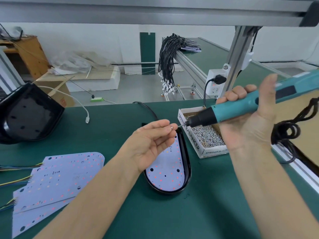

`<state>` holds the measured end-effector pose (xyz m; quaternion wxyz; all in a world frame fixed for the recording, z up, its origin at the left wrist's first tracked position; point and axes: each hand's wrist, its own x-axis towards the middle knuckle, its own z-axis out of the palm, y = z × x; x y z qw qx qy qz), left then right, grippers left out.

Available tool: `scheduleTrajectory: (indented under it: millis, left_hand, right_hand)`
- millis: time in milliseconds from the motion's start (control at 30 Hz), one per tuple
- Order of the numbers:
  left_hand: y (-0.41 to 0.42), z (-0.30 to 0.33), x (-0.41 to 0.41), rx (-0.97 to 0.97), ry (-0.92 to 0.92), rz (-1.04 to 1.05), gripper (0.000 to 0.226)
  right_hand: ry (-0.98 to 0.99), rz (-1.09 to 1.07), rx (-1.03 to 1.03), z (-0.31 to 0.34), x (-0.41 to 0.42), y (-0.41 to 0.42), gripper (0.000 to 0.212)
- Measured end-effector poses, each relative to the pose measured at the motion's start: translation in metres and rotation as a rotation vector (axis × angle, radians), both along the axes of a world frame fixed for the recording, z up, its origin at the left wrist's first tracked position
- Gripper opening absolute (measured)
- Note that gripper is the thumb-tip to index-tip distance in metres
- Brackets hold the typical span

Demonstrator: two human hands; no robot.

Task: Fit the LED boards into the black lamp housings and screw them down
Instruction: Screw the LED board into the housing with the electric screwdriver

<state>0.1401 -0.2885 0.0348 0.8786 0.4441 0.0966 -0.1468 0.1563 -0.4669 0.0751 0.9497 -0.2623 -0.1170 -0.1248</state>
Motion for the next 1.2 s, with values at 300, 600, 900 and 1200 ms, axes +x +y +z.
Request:
scheduleTrajectory:
  millis: [300,600,900,1200]
  left_hand:
    - [0.002,0.001,-0.006,-0.034,0.038,0.049,0.023]
    - [0.0,0.001,-0.009,-0.083,0.067,0.049,0.023]
    - [-0.008,-0.001,-0.01,-0.054,0.027,0.207,0.013]
    - [-0.021,0.0,-0.011,0.156,-0.117,0.387,0.012]
  right_hand:
    - [-0.049,0.015,-0.071,0.005,-0.004,0.016,0.047]
    - [-0.048,0.002,-0.046,0.004,-0.004,0.014,0.045]
    - [-0.08,-0.021,-0.105,0.002,-0.005,0.02,0.054]
    - [-0.098,-0.077,-0.087,-0.007,-0.004,0.025,0.051]
